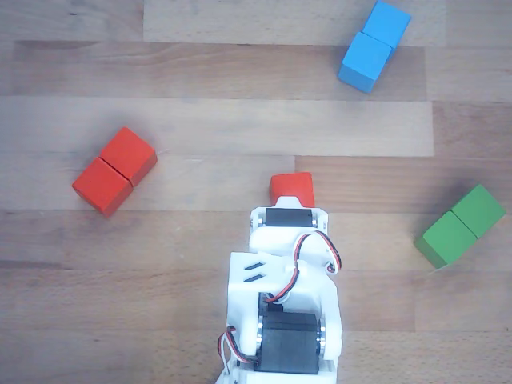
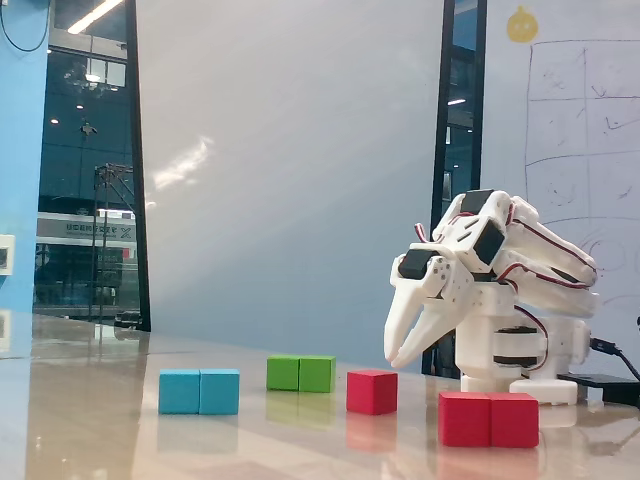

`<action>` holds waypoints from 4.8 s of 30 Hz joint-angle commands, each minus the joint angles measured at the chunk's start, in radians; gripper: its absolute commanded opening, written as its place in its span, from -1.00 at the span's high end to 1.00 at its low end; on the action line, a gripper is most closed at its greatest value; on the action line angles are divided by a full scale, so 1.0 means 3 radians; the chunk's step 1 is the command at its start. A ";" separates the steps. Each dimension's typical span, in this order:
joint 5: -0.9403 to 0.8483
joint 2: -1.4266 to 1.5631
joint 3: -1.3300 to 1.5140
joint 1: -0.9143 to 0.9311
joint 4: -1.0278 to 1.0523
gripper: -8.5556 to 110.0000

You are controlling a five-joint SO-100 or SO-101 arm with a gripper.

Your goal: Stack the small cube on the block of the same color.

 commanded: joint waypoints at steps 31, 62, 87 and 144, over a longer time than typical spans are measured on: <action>0.0020 0.0102 -0.0041 0.0031 0.0015 0.85; 0.0031 -0.3186 -0.3247 0.0031 -0.0189 0.85; 0.0015 -0.5149 -0.3968 0.0036 0.0465 0.84; -0.0573 -0.5681 -0.3068 0.0031 0.0026 0.36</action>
